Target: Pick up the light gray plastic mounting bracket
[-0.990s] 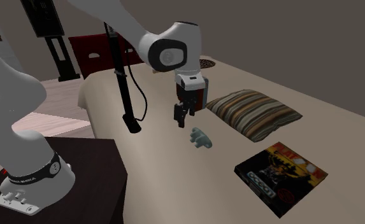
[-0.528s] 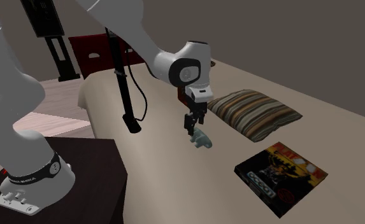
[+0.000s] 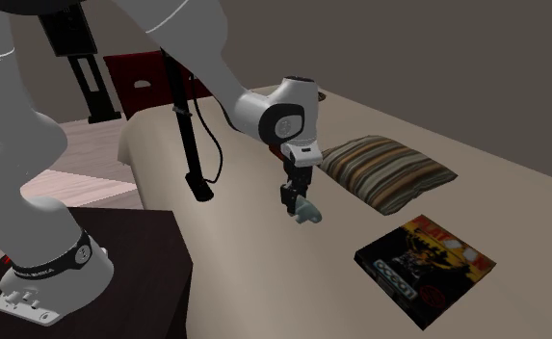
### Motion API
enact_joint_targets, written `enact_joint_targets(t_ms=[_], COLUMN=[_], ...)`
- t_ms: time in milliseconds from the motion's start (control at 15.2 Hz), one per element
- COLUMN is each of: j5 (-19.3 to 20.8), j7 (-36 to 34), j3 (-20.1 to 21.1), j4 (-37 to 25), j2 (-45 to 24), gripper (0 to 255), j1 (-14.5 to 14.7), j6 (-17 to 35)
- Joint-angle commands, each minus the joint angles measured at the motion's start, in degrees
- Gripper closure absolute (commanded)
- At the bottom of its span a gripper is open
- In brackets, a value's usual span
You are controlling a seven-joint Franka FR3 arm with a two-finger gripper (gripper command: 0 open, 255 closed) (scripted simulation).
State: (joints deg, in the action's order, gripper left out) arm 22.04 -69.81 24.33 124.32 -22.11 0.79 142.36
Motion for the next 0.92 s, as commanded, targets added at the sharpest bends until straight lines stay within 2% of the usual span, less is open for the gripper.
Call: enact_joint_targets(t_ms=[0, 462, 858], j5=[0.05, 0.06, -3.11], j7=[-0.03, -0.13, 2.23], j3=[-0.02, 0.01, 1.79], j4=[0.01, -0.08, -0.11], j2=[-0.07, -0.11, 3.72], gripper=[255, 255, 255], j1=[0.02, 0.12, -1.17], j6=[0.12, 0.05, -3.33])
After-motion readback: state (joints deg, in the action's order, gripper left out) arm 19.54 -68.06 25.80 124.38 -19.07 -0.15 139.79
